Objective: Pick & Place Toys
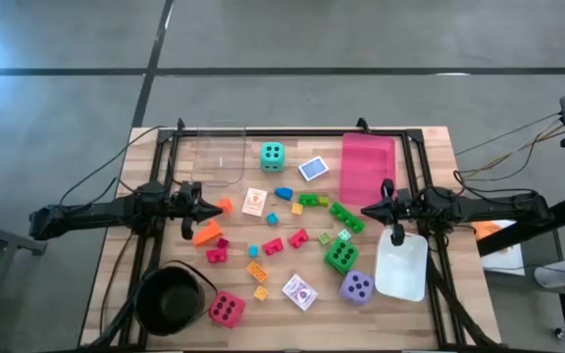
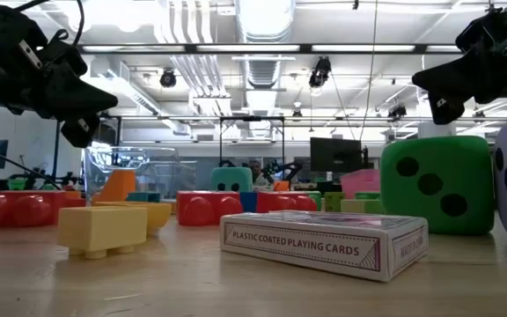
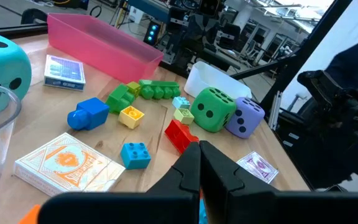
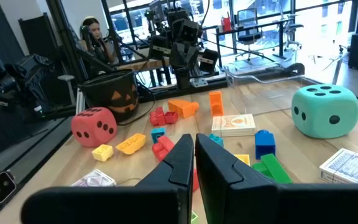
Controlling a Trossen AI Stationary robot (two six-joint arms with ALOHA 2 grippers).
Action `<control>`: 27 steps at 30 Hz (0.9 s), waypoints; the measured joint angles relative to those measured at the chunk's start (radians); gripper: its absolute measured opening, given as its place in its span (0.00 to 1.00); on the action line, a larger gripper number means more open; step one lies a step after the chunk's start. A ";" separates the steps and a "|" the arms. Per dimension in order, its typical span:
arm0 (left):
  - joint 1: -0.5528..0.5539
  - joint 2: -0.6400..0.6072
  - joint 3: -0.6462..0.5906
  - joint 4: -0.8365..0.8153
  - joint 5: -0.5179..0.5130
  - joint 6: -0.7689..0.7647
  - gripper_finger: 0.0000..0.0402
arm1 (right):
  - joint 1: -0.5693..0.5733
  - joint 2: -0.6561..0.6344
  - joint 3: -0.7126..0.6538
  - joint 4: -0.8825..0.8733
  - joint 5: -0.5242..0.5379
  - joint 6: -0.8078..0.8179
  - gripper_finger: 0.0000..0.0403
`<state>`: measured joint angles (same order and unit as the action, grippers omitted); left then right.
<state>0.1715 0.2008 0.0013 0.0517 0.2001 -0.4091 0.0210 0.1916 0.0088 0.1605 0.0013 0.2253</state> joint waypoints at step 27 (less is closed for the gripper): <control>-0.001 0.000 0.000 0.000 0.000 0.000 0.01 | 0.000 0.000 0.000 -0.004 0.000 -0.547 0.04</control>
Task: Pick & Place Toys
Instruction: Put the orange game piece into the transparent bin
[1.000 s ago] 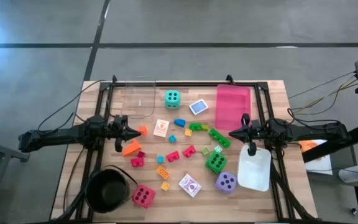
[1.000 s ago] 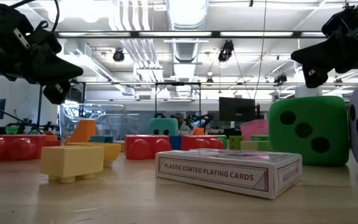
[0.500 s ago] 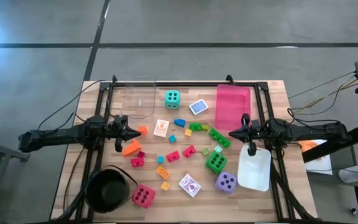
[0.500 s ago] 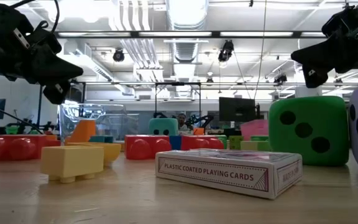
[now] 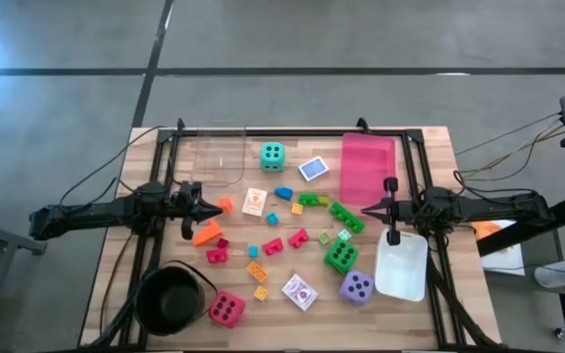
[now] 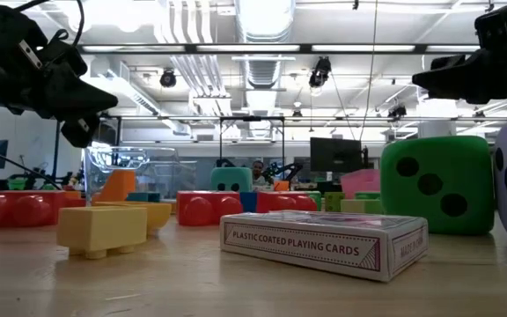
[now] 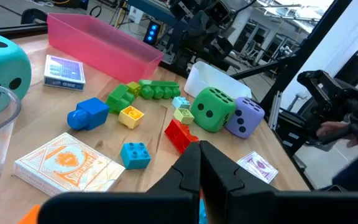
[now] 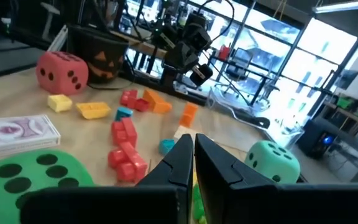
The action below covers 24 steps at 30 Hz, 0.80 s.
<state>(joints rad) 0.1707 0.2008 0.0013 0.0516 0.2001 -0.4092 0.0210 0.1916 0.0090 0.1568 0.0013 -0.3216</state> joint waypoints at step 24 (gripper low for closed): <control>0.011 0.087 0.166 0.028 -0.096 0.184 0.01 | 0.000 0.109 0.252 0.180 0.218 0.410 0.04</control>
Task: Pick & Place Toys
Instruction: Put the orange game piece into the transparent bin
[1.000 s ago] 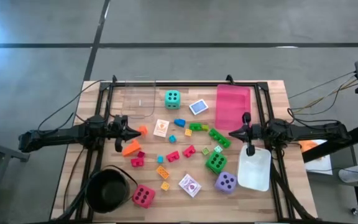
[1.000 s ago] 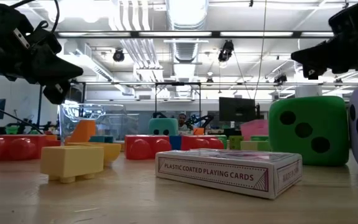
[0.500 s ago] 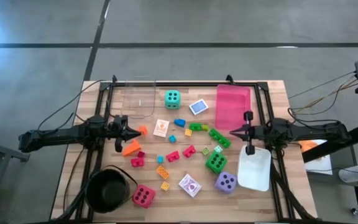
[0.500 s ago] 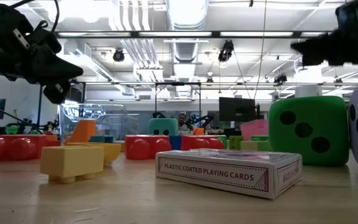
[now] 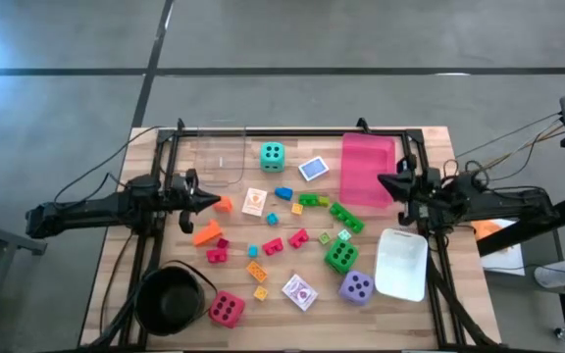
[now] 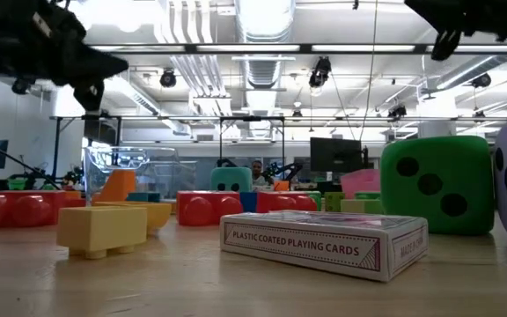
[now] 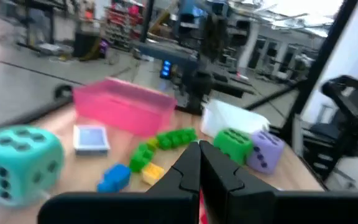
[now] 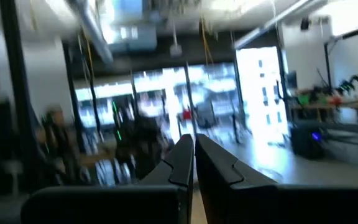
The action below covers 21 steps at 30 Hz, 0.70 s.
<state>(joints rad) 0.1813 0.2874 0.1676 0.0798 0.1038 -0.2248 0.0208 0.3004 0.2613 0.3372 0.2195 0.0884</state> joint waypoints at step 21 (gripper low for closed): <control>0.032 0.338 0.399 -0.511 0.000 -0.508 0.01 | -0.002 0.306 0.514 -0.590 0.122 0.355 0.04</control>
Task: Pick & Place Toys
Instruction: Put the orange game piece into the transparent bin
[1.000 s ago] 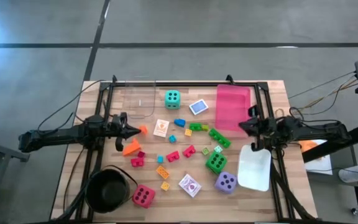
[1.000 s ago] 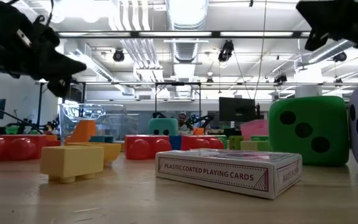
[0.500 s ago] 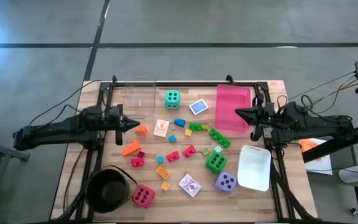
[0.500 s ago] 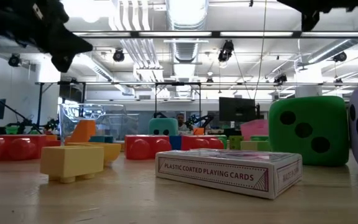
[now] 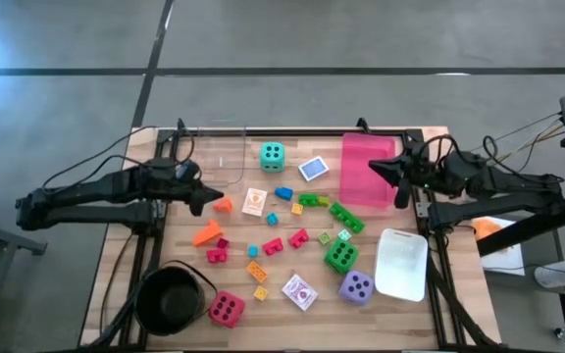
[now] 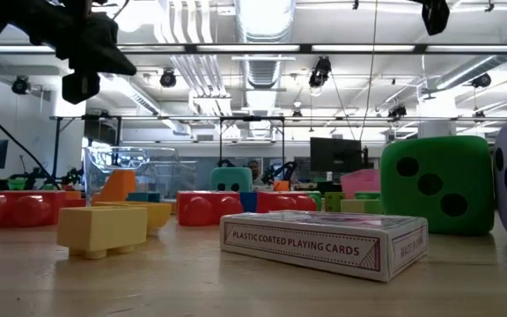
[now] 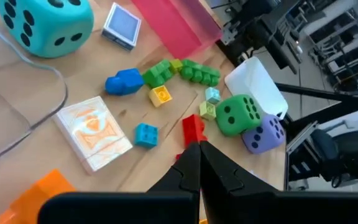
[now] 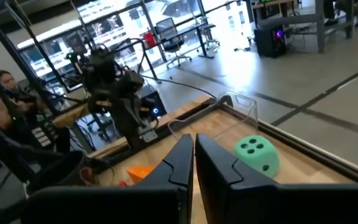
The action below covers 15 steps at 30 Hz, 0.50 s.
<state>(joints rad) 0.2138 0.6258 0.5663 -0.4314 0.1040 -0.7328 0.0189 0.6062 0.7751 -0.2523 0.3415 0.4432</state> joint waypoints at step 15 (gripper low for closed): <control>0.000 0.037 0.000 -0.017 -0.004 -0.342 0.03 | 0.001 0.101 0.056 0.004 0.000 0.012 0.04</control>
<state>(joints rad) 0.2138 0.6627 0.5668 -0.4480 0.1000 -1.0748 0.0196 0.7070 0.8314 -0.2487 0.3416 0.4555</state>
